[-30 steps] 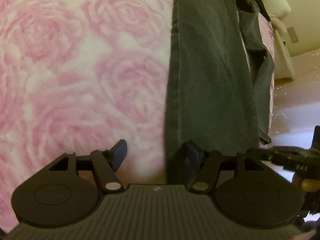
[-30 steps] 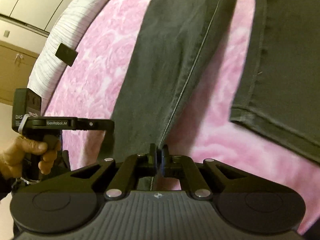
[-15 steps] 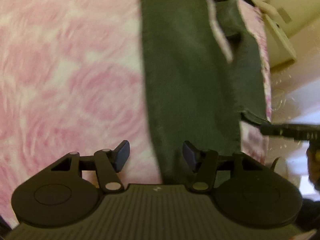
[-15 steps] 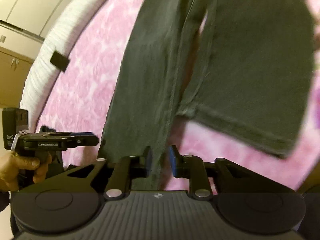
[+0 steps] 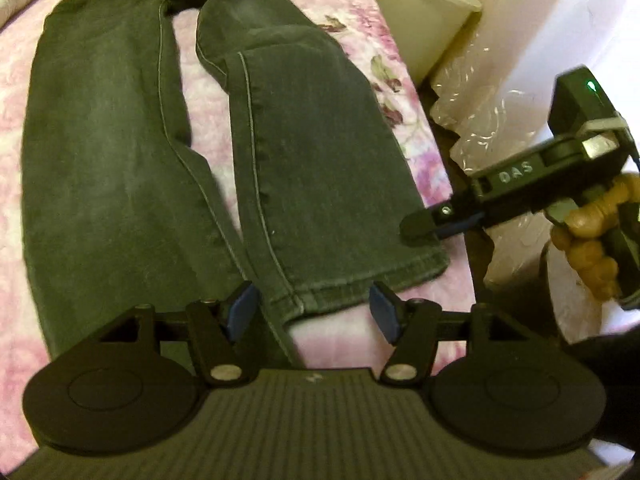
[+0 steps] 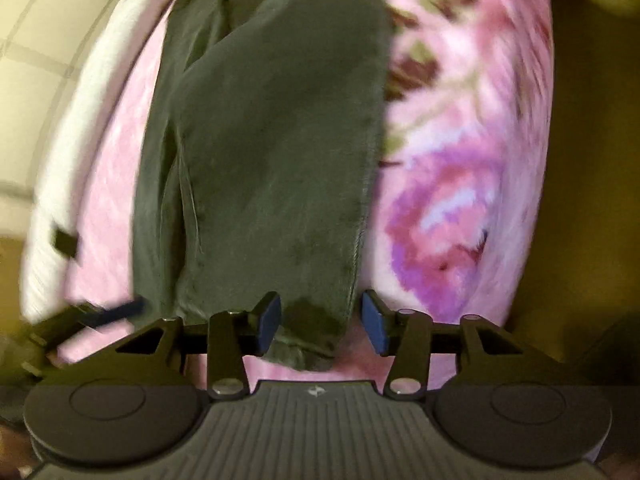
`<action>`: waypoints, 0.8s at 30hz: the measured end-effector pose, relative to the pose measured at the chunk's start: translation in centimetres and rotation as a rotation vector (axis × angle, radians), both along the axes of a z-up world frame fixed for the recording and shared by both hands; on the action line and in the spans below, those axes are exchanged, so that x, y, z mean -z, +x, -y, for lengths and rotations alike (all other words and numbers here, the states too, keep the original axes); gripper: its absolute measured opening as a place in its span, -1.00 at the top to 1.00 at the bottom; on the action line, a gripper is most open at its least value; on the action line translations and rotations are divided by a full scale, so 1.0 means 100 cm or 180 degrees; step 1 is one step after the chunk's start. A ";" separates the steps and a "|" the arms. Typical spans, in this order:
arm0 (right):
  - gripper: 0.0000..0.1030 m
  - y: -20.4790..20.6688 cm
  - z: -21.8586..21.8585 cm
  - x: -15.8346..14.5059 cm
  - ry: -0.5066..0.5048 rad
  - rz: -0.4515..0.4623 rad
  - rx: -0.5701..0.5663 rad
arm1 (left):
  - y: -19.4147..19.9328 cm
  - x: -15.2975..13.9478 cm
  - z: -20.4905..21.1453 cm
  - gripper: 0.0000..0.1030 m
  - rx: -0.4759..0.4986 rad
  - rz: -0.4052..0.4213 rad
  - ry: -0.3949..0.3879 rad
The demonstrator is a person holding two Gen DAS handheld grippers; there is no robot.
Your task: Fold clothes
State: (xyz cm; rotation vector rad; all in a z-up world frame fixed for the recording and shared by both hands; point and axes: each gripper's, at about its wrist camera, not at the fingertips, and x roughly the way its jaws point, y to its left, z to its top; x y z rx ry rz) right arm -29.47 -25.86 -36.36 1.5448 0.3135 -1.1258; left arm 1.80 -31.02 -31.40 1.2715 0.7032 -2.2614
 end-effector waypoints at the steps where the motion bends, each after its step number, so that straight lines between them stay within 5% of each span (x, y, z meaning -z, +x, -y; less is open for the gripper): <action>1: 0.24 -0.006 0.000 0.005 0.0019 0.0133 0.0055 | -0.001 0.002 0.004 -0.23 -0.0051 -0.0009 0.0051; 3: 0.95 -0.017 0.003 0.009 0.0107 0.0194 -0.0009 | -0.005 0.005 0.013 -0.24 -0.0134 -0.0009 0.0120; 12: 0.96 -0.054 -0.006 -0.049 0.0059 -0.0022 -0.0743 | -0.025 0.016 0.019 -0.24 -0.0279 -0.0121 0.0609; 19: 0.96 -0.072 -0.026 -0.042 0.0372 -0.0440 -0.1091 | -0.048 0.032 -0.010 -0.20 -0.0181 0.0066 0.0667; 24: 0.94 -0.080 -0.025 -0.040 0.0404 -0.0346 -0.1050 | -0.051 0.031 -0.009 -0.20 -0.0386 0.0036 0.0714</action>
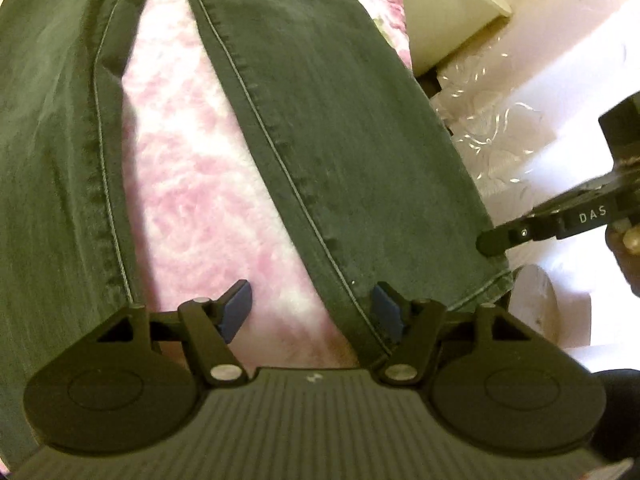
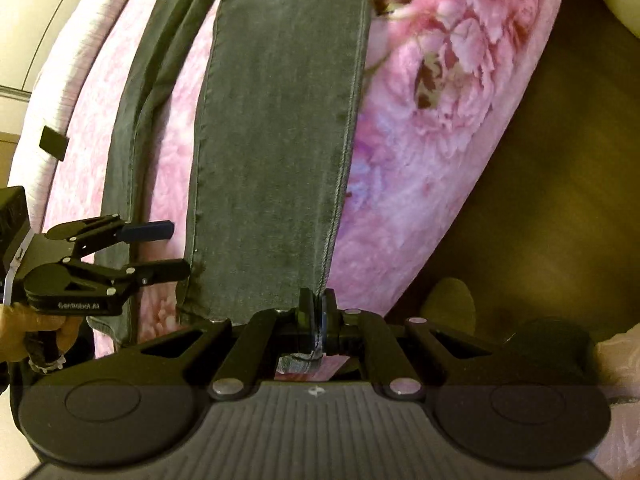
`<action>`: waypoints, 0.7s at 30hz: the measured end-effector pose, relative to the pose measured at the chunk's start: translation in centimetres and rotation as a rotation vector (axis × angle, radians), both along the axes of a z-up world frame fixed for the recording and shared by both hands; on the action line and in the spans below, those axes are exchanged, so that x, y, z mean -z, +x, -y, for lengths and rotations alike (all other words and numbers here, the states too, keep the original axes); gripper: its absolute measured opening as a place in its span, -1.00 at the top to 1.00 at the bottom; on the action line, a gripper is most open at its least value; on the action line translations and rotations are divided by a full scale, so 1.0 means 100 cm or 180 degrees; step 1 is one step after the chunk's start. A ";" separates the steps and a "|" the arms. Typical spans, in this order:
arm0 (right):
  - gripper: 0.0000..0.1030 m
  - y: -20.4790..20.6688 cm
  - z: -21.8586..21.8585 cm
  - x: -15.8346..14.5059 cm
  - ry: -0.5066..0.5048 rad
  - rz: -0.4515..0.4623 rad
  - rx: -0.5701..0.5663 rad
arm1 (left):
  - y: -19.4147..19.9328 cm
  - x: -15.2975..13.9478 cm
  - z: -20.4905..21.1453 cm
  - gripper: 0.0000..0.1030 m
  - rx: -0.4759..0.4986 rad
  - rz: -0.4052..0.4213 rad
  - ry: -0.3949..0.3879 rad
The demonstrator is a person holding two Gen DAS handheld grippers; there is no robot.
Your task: Fold clothes
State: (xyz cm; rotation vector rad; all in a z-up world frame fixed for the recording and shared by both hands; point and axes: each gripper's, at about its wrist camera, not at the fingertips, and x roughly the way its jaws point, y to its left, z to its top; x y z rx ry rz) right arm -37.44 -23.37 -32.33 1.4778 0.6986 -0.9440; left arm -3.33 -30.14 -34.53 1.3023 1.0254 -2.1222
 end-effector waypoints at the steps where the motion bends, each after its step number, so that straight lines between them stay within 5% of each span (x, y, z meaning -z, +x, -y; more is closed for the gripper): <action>1: 0.83 -0.004 -0.001 0.001 0.0019 0.0050 0.0065 | 0.000 -0.004 0.000 -0.20 -0.0008 0.0006 -0.0016; 6: 0.36 -0.011 0.006 -0.009 -0.0113 -0.0170 -0.0030 | 0.012 -0.033 0.008 -0.20 -0.0223 0.0020 -0.0195; 10: 0.35 -0.012 0.032 -0.034 -0.0394 -0.0356 -0.0325 | 0.018 -0.060 0.029 -0.20 -0.0611 0.0009 -0.0403; 21: 0.02 -0.009 0.211 -0.139 -0.1447 -0.0705 -0.1017 | 0.008 -0.100 0.135 -0.22 -0.1213 -0.0279 -0.0823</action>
